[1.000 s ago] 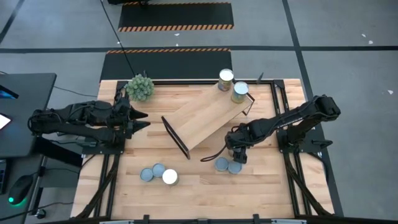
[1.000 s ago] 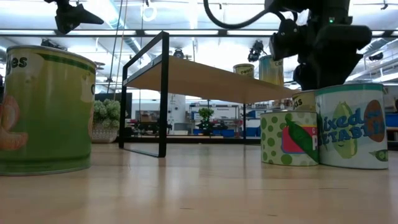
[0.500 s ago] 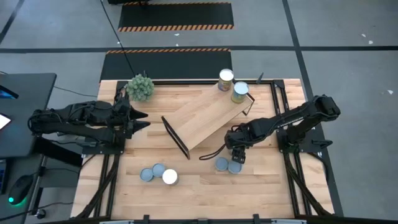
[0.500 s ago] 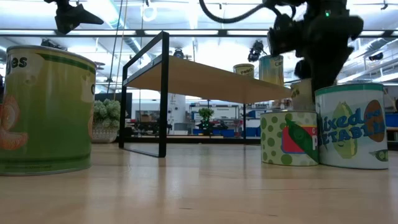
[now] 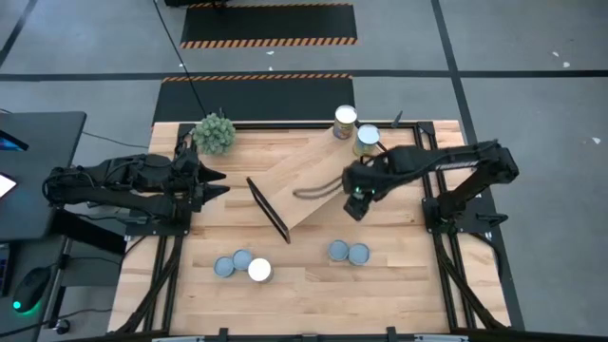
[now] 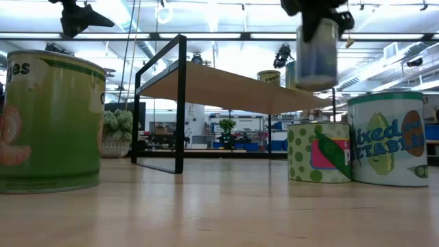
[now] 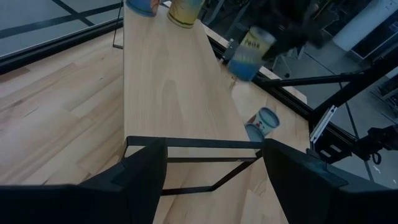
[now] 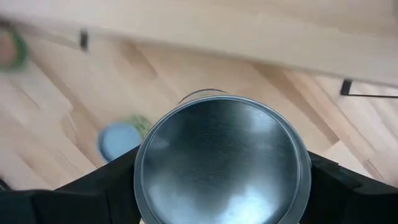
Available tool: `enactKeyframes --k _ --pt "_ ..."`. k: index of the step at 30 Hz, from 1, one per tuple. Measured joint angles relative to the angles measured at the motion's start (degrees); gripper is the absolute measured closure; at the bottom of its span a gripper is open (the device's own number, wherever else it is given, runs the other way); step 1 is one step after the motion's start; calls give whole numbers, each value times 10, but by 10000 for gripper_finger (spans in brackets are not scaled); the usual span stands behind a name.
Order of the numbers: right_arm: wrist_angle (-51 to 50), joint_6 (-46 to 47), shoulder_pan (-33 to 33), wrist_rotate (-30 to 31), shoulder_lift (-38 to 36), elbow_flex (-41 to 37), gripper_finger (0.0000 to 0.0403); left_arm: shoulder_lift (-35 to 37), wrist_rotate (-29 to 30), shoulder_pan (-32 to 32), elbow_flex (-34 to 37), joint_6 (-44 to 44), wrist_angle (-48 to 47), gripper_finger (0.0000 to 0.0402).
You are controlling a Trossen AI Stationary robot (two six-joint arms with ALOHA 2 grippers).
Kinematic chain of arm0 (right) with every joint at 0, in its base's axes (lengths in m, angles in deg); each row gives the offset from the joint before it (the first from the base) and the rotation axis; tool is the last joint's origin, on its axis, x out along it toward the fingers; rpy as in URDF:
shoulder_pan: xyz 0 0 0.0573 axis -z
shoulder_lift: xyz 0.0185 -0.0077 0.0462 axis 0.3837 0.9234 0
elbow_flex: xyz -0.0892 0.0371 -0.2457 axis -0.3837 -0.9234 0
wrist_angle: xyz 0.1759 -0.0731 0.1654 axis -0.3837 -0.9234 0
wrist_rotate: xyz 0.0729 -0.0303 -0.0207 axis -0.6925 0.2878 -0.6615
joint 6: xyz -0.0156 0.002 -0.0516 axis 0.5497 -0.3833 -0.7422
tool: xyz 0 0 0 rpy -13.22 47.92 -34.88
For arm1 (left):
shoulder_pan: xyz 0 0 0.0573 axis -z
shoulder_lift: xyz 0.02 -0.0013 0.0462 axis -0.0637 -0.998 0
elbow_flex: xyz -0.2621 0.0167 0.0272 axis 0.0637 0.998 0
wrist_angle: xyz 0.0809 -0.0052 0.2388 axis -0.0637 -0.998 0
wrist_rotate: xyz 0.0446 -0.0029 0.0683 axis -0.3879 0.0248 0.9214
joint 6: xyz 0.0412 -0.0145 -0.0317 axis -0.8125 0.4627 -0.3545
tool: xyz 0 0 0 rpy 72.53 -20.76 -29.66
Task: Pick and place cans onto a shelf
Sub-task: Put the canned peas on the shelf
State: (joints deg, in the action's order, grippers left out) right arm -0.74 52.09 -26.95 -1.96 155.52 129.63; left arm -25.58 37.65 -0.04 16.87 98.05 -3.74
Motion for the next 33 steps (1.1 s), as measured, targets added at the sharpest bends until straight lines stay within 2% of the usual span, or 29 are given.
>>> enactKeyframes --k 4,7,13,19,23,33 --pt "-7 10 20 8 0 41 84 0 0 0 0 0 0 132" --pt "-1 -5 33 35 1 55 84 0 0 0 0 0 0 132" --pt "71 -22 65 43 2 61 85 0 0 0 0 0 0 132" --pt "102 -63 89 48 13 67 86 0 0 0 0 -1 0 132" --pt "117 -116 91 58 52 111 86 0 7 0 0 -2 0 132" --pt "27 -161 145 76 165 244 86 0 11 0 0 0 0 132"
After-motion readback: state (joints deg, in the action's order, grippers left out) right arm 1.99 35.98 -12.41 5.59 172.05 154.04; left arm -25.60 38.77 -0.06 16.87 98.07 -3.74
